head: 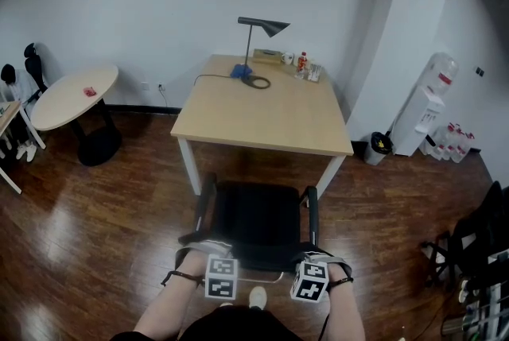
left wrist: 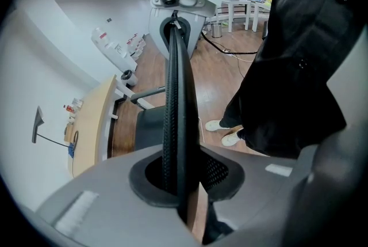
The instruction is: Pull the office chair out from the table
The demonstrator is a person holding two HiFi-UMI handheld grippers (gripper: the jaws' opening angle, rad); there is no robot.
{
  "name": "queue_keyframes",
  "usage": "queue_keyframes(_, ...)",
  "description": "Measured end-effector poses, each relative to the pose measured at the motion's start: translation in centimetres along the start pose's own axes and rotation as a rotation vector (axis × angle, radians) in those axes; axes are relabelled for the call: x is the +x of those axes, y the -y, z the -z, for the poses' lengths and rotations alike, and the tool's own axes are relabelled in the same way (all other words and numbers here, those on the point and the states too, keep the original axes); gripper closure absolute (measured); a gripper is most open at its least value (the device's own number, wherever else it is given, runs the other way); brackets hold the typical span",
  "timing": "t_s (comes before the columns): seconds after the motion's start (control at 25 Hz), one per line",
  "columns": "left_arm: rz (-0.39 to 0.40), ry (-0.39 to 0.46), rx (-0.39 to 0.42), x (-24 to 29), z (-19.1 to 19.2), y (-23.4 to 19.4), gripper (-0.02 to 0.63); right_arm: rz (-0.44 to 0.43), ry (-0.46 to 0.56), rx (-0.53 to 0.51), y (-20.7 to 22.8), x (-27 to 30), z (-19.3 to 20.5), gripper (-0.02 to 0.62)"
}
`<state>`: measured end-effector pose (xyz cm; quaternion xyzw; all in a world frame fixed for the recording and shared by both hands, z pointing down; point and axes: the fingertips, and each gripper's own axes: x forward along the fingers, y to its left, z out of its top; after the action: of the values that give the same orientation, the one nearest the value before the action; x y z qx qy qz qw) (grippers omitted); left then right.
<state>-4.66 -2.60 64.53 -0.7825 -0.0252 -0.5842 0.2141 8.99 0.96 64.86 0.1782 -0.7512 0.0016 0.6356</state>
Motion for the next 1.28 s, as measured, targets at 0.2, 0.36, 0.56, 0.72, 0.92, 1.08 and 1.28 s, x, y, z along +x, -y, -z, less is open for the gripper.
queue_keyframes(0.2,0.005,0.001,-0.003,-0.3,-0.2,1.2,0.54,-0.017,0.004,0.01,-1.4,-0.3,-0.1,0.499)
queue_keyframes(0.36,0.004,0.0,-0.003,-0.4,-0.2,1.6,0.54,-0.014,0.004,0.011,-1.8,-0.3,-0.1,0.499)
queue_keyframes(0.56,0.017,-0.003,-0.012,-0.6,-0.4,2.3,0.538,-0.032,0.003,0.022,-2.5,-0.6,0.0,0.494)
queue_keyframes(0.72,-0.009,-0.006,-0.009,-0.5,-0.1,1.9,0.532,0.038,0.032,0.017,-1.7,-0.5,-0.1,0.479)
queue_keyframes(0.92,-0.089,0.066,-0.03,-1.8,0.3,0.8,0.492,0.169,0.056,0.047,-0.2,-1.4,-0.3,0.413)
queue_keyframes(1.08,-0.124,0.106,-0.041,-3.7,0.5,0.1,0.451,0.261,0.083,0.069,0.2,-3.4,0.0,0.393)
queue_keyframes(1.28,-0.194,0.121,-0.043,-6.1,-1.1,-0.2,0.453,0.312,0.146,0.112,-0.2,-6.0,0.8,0.426)
